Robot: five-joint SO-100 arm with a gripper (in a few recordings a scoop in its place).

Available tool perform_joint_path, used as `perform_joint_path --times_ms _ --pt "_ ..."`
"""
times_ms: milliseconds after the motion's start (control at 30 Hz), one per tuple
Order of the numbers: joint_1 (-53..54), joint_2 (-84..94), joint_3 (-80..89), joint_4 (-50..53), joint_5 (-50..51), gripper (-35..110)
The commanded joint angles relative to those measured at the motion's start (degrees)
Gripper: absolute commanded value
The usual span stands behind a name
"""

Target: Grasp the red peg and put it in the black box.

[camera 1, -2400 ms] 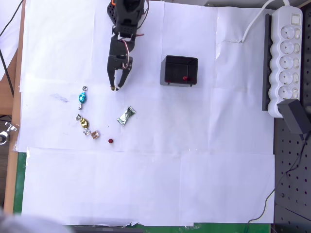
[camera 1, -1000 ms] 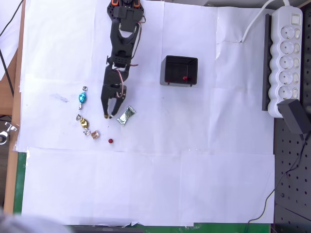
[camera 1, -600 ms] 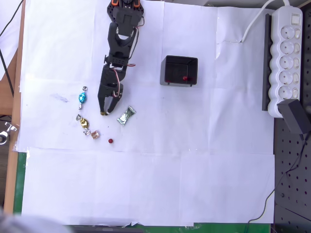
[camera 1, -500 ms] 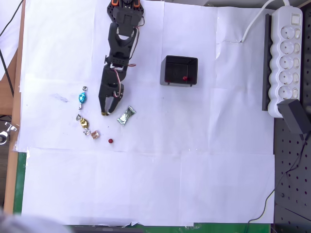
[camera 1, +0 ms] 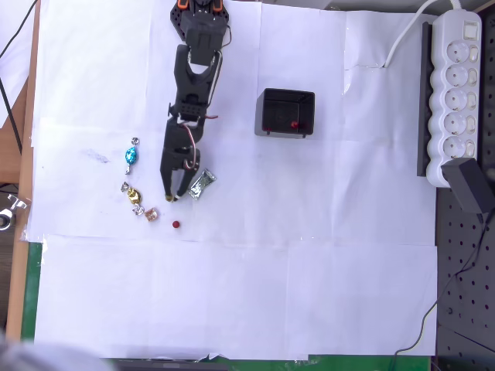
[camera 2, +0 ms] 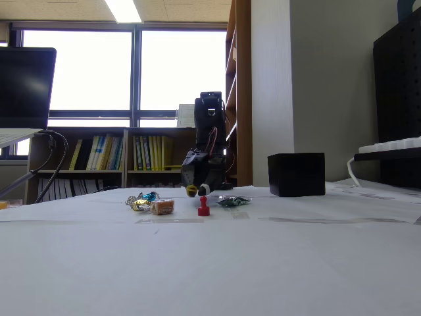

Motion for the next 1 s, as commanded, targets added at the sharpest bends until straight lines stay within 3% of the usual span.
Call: perform_joint_path --times_ms 0,367,967 --pt "0.35 0.0 3.96 -0.79 -1.05 5" --pt "-0.53 2.64 10.11 3.16 -1.05 14" --pt "-0.35 4.66 12.57 3.6 -0.18 14"
